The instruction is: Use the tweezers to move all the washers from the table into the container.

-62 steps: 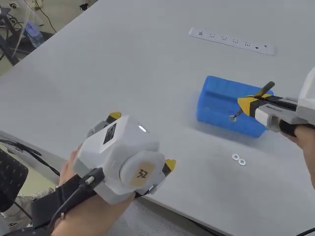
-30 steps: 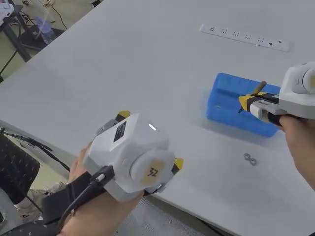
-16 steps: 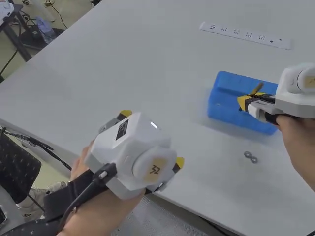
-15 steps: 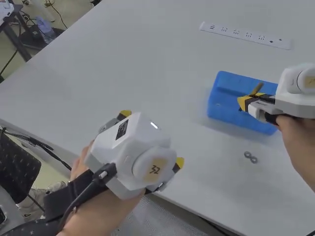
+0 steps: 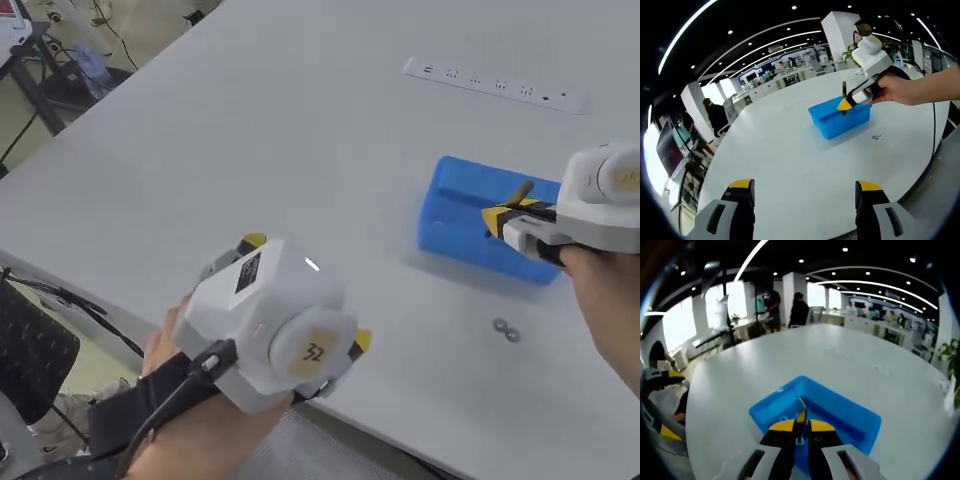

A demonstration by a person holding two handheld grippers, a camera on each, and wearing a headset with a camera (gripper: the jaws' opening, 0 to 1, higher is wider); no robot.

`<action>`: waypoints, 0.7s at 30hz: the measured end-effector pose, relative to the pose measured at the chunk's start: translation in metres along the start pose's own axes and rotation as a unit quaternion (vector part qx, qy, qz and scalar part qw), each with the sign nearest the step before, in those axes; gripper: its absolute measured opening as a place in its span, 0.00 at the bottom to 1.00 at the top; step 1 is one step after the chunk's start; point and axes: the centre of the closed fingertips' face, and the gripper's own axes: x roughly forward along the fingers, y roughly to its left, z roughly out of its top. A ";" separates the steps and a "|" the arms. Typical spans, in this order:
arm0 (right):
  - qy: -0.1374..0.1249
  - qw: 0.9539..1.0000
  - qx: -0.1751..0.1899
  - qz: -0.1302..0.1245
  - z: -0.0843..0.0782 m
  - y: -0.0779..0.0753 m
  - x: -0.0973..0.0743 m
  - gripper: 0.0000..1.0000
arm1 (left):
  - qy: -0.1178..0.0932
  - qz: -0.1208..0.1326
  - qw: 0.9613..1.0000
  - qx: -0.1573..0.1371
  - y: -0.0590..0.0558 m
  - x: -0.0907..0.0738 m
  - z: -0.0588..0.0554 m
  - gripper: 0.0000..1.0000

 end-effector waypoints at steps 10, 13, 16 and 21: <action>-0.034 0.999 0.036 0.015 0.018 0.003 -0.025 0.05 | 0.000 0.000 1.000 0.001 0.000 0.000 0.000 0.84; -0.047 0.998 0.041 0.016 0.026 0.002 -0.036 0.05 | -0.002 -0.002 1.000 0.002 -0.001 0.000 0.000 0.84; -0.056 0.997 0.045 0.019 0.031 0.003 -0.044 0.05 | -0.003 0.000 1.000 0.003 0.001 0.000 0.001 0.85; -0.063 0.997 0.048 0.019 0.033 0.007 -0.059 0.05 | 0.000 0.001 1.000 0.002 0.001 0.001 -0.001 0.85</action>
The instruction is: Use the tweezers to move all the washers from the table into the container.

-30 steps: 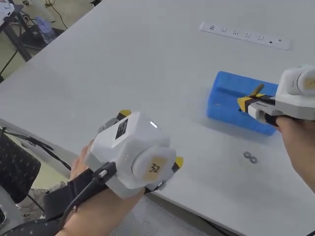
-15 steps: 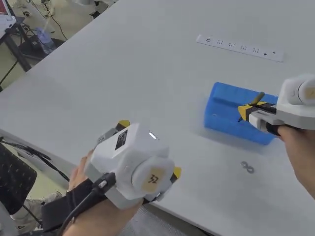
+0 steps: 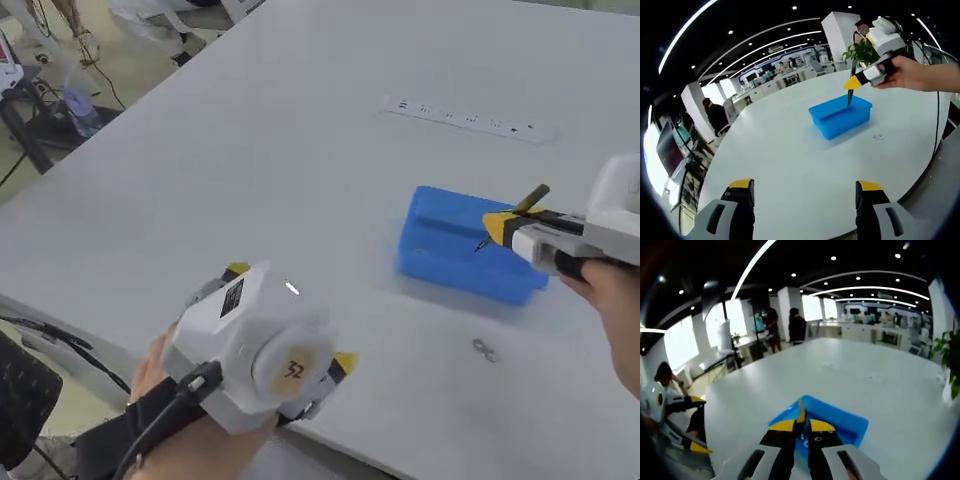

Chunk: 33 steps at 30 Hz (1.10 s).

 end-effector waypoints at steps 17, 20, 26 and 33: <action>0.015 0.999 0.047 0.004 -0.044 0.025 -0.037 0.05 | -0.016 0.000 1.000 -0.007 0.001 -0.002 0.005 0.86; 0.032 0.999 0.034 -0.003 -0.060 0.024 -0.033 0.05 | -0.016 -0.001 1.000 -0.006 0.000 -0.002 0.006 0.86; 0.058 0.998 0.015 -0.011 -0.078 0.027 -0.029 0.05 | -0.013 -0.002 1.000 -0.004 -0.001 -0.001 0.005 0.87; 0.075 0.997 0.002 -0.010 -0.092 0.028 -0.023 0.05 | -0.007 -0.001 1.000 0.000 -0.001 -0.001 0.003 0.86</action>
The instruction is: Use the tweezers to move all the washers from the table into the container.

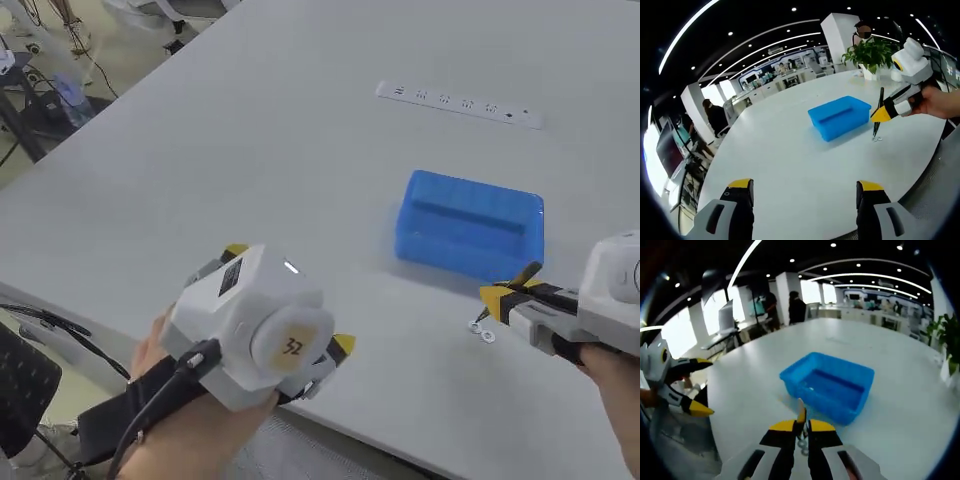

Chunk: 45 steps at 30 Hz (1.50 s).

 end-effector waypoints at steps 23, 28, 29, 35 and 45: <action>-0.006 1.000 -0.008 -0.006 -0.008 -0.007 0.007 0.04 | 0.002 -0.003 1.000 0.005 -0.002 0.000 -0.001 0.85; 0.001 1.000 -0.012 -0.006 -0.009 -0.007 0.008 0.04 | 0.004 0.001 1.000 0.009 -0.001 0.000 -0.002 0.86; 0.002 1.000 -0.011 -0.006 -0.010 -0.007 0.007 0.04 | 0.003 0.002 1.000 0.008 0.000 0.000 -0.001 0.86; 0.014 1.000 -0.012 -0.005 -0.010 -0.008 0.006 0.03 | 0.003 0.001 1.000 0.009 -0.001 -0.001 -0.001 0.86; 0.013 1.000 -0.017 0.003 0.000 -0.003 -0.002 0.03 | 0.003 0.002 1.000 0.009 -0.001 -0.001 -0.002 0.86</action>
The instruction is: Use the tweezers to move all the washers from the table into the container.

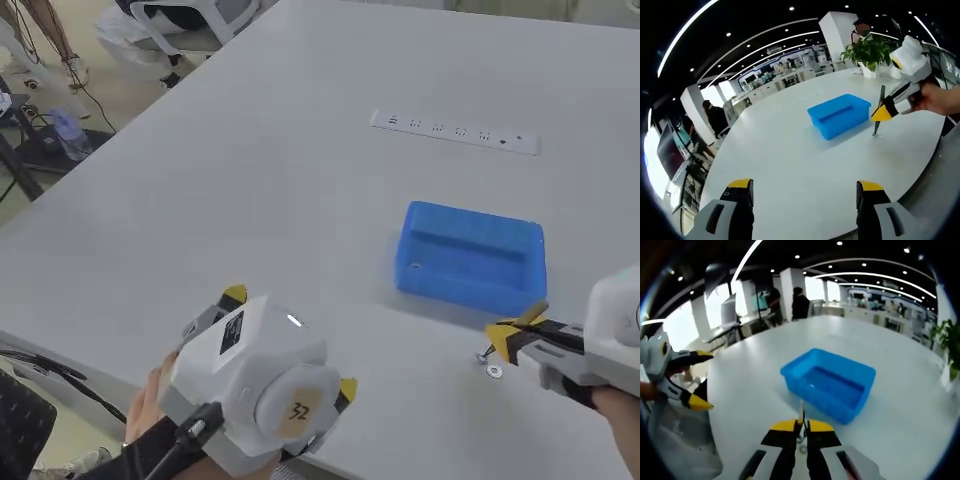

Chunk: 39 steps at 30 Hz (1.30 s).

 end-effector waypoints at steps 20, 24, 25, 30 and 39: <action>-0.072 0.997 -0.025 -0.004 0.074 -0.005 -0.023 0.03 | 0.003 -0.003 1.000 0.002 -0.001 0.001 0.000 0.86; -0.085 0.996 -0.022 -0.010 0.085 -0.010 -0.025 0.03 | -0.001 -0.001 1.000 0.000 0.000 0.001 0.001 0.86; -0.089 0.996 -0.020 -0.012 0.087 -0.012 -0.025 0.03 | -0.001 0.000 1.000 0.000 0.000 0.001 0.001 0.86; -0.104 0.994 -0.007 -0.016 0.100 -0.025 -0.022 0.03 | 0.001 -0.002 1.000 0.001 -0.001 0.001 0.000 0.86; -0.107 0.994 -0.004 -0.024 0.109 -0.034 -0.009 0.03 | 0.004 -0.006 1.000 0.005 -0.002 0.001 -0.001 0.85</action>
